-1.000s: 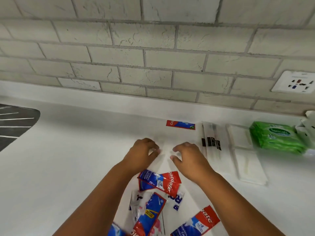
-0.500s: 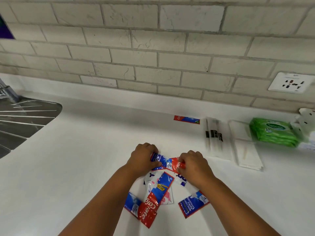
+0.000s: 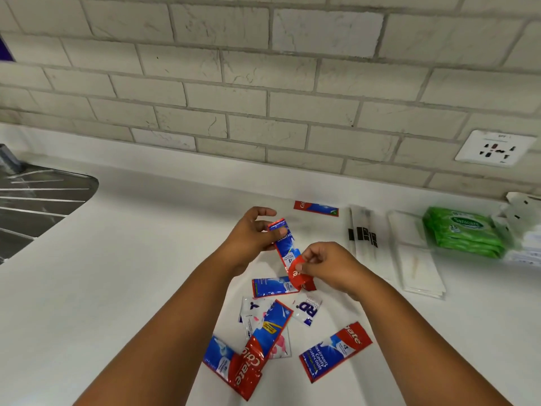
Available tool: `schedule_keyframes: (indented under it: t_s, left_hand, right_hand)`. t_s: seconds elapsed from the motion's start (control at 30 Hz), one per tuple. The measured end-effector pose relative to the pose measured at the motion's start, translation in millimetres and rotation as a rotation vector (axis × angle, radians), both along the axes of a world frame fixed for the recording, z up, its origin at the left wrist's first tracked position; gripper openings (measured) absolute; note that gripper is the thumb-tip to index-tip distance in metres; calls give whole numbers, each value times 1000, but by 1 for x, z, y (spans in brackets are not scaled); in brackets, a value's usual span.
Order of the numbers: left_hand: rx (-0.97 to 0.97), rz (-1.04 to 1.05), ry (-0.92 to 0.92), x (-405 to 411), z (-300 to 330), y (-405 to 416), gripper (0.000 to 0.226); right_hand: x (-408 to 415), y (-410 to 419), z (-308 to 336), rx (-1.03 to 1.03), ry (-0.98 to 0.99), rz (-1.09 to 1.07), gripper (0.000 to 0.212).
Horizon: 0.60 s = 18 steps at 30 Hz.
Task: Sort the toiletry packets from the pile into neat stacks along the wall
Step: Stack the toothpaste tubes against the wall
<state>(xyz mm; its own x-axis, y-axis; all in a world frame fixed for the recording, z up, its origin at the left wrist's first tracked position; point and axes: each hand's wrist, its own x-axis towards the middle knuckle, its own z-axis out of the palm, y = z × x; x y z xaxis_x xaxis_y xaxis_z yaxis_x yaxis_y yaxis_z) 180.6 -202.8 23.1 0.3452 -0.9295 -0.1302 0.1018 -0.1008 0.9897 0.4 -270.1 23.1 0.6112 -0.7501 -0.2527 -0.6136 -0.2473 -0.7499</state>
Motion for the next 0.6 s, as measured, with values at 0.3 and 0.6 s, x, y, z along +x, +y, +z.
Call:
schedule_keyframes:
  t_s: [0.3, 0.6]
  left_hand:
    - [-28, 122, 64, 1, 0, -48, 24]
    - [103, 240, 138, 3, -41, -103, 16]
  right_hand:
    - [-6, -38, 9, 354, -220, -138, 26]
    - [4, -92, -22, 118, -285, -466, 14]
